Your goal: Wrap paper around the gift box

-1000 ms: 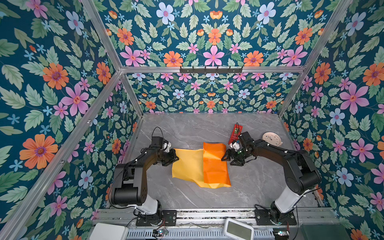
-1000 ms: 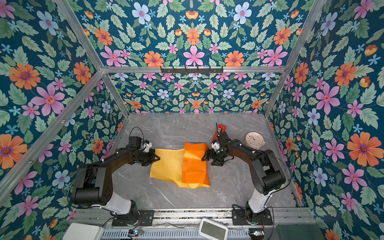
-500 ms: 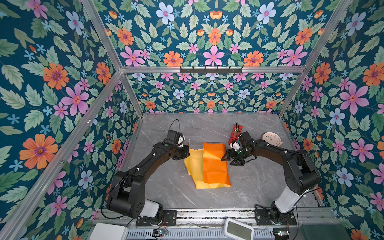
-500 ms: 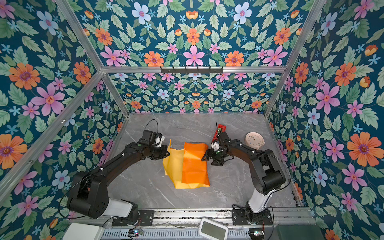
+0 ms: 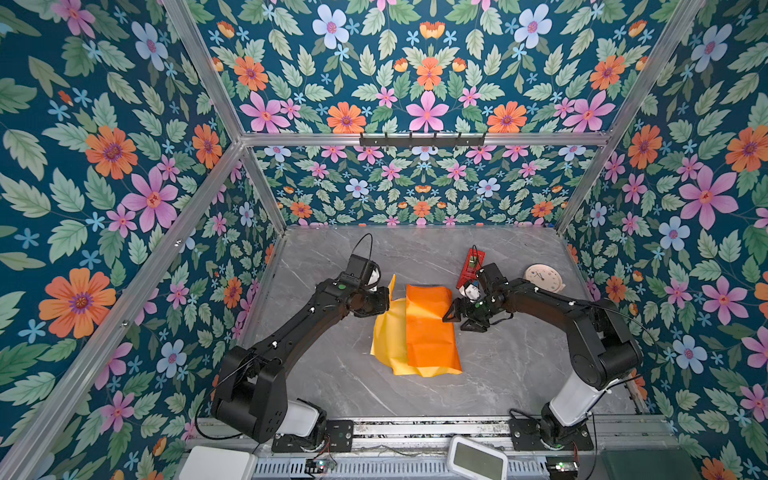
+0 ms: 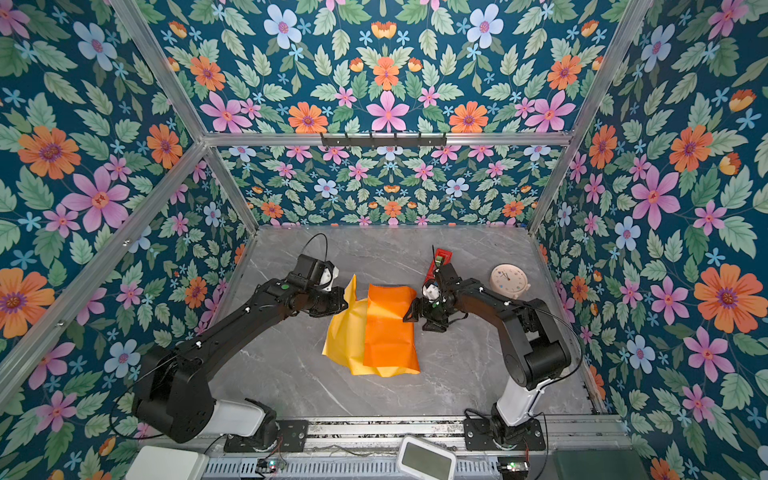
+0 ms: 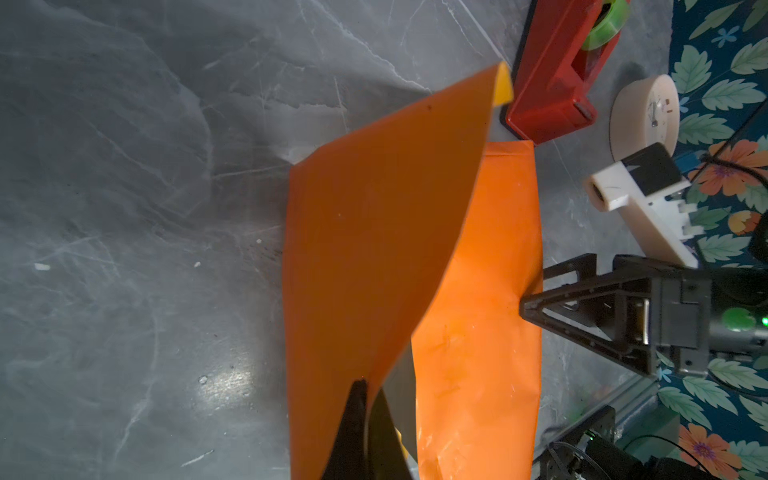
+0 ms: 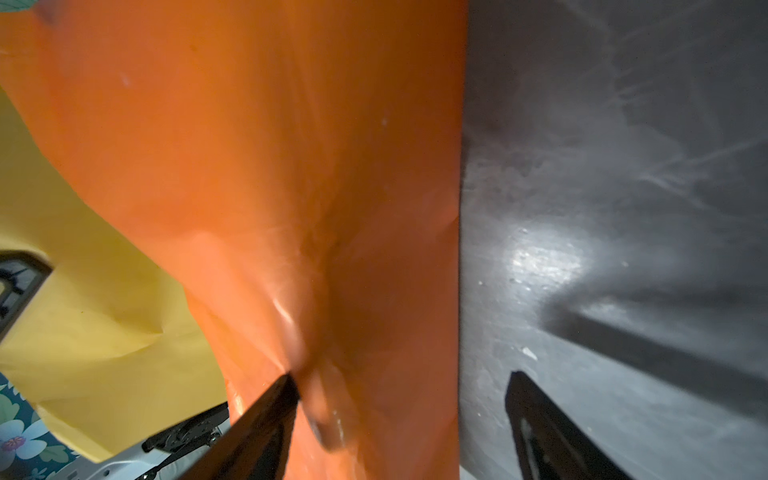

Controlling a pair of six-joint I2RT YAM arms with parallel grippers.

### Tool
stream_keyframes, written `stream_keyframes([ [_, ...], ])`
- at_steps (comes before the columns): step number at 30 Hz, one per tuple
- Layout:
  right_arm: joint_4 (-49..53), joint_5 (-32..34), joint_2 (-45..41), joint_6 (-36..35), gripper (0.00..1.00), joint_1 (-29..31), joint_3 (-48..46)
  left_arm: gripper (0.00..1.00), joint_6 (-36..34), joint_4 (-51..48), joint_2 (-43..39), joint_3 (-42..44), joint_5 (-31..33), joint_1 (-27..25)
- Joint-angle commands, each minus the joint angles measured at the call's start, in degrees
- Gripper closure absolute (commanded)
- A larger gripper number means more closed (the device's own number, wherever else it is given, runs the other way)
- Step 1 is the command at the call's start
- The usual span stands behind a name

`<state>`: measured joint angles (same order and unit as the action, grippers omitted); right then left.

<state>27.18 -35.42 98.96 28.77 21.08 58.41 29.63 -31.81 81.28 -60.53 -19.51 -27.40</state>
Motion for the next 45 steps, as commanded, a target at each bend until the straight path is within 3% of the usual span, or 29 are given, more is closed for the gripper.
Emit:
stream_keyframes([
  [1,7.3,13.2,1.1,0.3,0.21,0.1,-0.8,1.0,-0.1,-3.8,-0.2,-0.3,2.8,0.0],
  [5,7.1,13.2,1.0,0.4,0.21,0.1,-1.2,1.0,-0.9,-6.4,-0.3,0.5,6.2,0.6],
  [10,6.9,13.2,0.7,0.4,0.21,0.1,-1.5,0.99,3.5,3.8,-3.0,5.0,-5.6,1.3],
  [21,6.8,13.2,0.3,0.7,0.21,0.1,-1.8,0.99,12.8,11.7,-4.9,6.8,-5.7,-1.8],
  [30,6.7,13.1,0.5,0.8,0.21,0.3,-1.5,0.99,18.7,12.9,-2.1,4.9,0.2,-6.9],
  [45,6.9,13.2,0.8,0.5,0.21,0.5,-1.3,0.98,14.8,2.3,9.0,-6.6,12.7,-17.4],
])
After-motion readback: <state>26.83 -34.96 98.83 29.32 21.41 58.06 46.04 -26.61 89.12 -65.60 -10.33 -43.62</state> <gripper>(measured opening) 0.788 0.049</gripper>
